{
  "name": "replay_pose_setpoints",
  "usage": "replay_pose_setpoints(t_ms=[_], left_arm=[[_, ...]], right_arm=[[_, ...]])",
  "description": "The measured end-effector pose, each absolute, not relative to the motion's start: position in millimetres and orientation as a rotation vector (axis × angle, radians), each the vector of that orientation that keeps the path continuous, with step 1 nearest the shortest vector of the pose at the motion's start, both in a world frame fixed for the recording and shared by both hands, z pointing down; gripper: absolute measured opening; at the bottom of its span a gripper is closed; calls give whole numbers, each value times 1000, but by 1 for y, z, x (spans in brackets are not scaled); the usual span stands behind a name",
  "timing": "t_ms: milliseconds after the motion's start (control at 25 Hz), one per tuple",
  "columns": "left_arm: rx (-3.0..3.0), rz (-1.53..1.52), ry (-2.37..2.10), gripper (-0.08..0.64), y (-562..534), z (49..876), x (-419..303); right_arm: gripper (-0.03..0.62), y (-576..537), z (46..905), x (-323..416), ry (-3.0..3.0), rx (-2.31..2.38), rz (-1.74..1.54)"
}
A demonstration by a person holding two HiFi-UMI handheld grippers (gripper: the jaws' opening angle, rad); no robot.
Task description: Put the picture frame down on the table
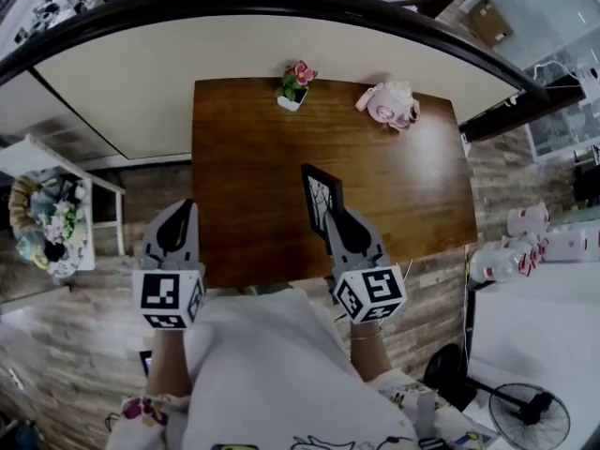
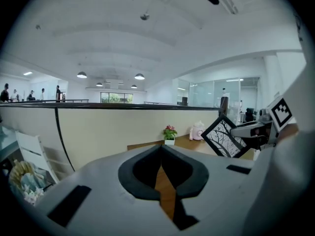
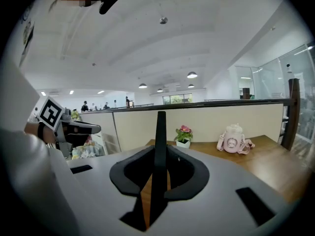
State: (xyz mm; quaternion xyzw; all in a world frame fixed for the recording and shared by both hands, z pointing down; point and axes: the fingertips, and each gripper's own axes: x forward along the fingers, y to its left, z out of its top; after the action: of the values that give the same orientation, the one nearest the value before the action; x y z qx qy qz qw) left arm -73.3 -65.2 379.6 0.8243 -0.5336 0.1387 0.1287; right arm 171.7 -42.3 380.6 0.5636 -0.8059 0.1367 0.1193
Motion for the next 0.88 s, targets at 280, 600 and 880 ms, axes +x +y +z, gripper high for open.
replay_pose_setpoints(t_ms=[280, 600, 880], left_arm=[[2297, 400, -1704, 5, -64, 377, -73], [2252, 401, -1766, 5, -61, 374, -76], [2271, 397, -1763, 5, -60, 368, -90]], right_arm=[[58, -68, 380, 173, -2463, 1500, 378], [60, -76, 387, 162, -2518, 1412, 417], [59, -78, 390, 145, -2510, 1402, 422]])
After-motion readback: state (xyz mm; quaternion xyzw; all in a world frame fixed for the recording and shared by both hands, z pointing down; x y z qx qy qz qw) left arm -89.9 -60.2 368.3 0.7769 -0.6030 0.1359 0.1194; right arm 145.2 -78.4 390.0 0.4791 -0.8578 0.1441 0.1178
